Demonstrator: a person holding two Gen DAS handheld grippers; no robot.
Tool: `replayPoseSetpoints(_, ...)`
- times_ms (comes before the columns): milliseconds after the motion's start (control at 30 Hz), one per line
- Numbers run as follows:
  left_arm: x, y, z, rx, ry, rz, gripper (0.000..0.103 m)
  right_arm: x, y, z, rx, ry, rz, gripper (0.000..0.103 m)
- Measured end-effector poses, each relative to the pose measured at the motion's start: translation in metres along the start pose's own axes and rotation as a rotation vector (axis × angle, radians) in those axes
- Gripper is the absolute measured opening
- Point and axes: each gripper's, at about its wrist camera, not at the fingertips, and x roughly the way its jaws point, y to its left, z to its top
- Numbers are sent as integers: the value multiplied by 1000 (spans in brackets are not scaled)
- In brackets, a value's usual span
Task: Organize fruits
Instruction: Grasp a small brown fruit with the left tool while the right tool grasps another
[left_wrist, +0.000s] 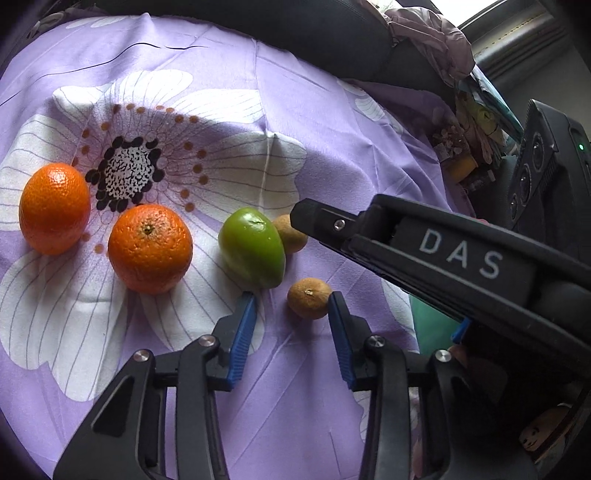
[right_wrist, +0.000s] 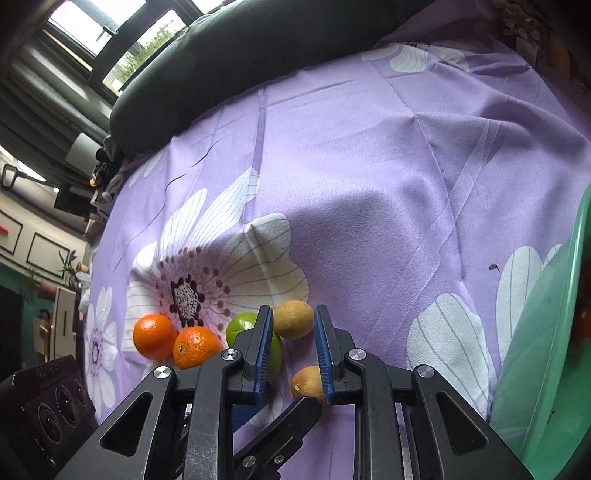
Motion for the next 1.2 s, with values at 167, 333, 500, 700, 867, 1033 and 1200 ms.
replayPoseSetpoints(167, 4, 1, 0, -32, 12, -69, 25, 6, -3, 3, -11, 14, 34, 24)
replayPoseSetpoints(333, 3, 1, 0, -41, 9, -83, 23, 14, -7, 5, -7, 29, 30, 24)
replayPoseSetpoints(500, -2, 2, -1, -35, 5, -52, 22, 20, -5, 3, 1, 46, 43, 30)
replayPoseSetpoints(700, -22, 4, -4, 26, -29, 85, 20, 18, -1, -1, -23, 31, 19, 27)
replayPoseSetpoints(867, -34, 4, -4, 113, -87, 187, 14, 6, 6, -6, -58, 18, -106, 27)
replayPoseSetpoints(1033, -23, 11, -3, 83, -42, 156, 15, -1, 2, -11, -52, 25, -124, 27)
replayPoseSetpoints(1200, -24, 6, -3, 97, -34, 157, 18, -12, 1, -24, -53, 38, -138, 27)
